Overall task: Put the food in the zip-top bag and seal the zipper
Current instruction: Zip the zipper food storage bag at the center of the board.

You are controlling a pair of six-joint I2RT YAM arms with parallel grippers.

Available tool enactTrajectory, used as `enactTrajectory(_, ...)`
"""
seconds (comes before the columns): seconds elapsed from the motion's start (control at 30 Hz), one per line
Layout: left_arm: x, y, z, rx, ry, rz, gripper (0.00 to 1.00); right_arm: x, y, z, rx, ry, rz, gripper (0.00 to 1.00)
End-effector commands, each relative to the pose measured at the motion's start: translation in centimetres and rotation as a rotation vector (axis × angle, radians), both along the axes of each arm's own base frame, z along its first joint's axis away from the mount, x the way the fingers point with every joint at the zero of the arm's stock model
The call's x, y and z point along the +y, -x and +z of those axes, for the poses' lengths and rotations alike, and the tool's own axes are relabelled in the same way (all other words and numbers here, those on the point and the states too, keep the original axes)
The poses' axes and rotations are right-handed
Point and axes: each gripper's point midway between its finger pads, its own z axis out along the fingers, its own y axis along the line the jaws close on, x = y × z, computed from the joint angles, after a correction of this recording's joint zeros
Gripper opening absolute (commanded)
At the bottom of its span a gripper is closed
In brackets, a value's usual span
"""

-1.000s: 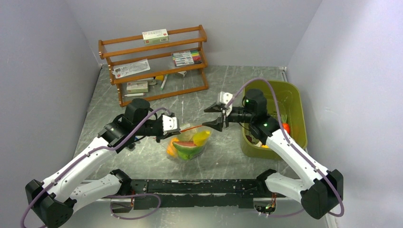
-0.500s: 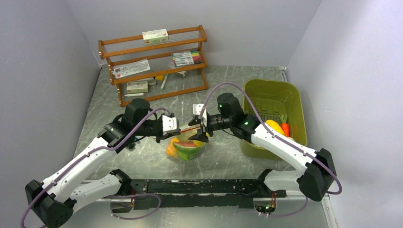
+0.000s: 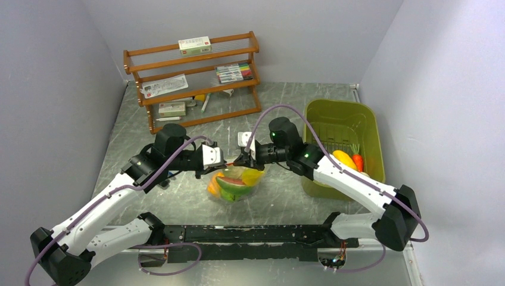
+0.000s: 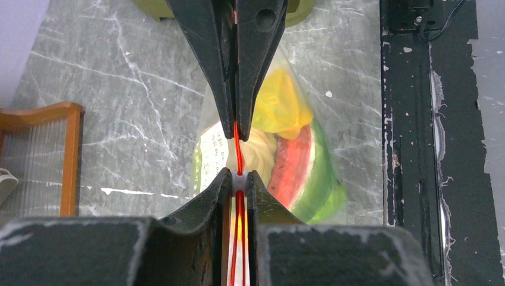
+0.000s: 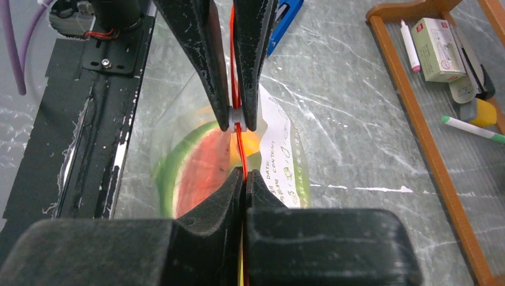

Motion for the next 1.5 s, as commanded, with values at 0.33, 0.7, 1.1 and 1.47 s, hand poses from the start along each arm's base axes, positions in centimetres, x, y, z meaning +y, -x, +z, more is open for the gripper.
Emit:
enactTrajectory(0.33,0.6,0.3,1.5,-0.051,0.000,0.001,0.07,-1.7,-0.6,2.5,-0.141,-0.035,-0.051,0.00)
enactTrajectory(0.7,1.9,0.3,1.4,-0.067,-0.043,0.042,0.07,-4.1,-2.2,2.6,-0.146,-0.037,-0.105,0.00)
enactTrajectory(1.1,3.5,0.4,1.3,-0.085,-0.102,0.085,0.07,-6.8,-4.1,2.9,-0.152,-0.049,-0.177,0.00)
enactTrajectory(1.47,4.6,0.7,1.8,-0.112,-0.123,0.117,0.07,-7.7,-4.5,2.8,-0.140,-0.056,-0.190,0.00)
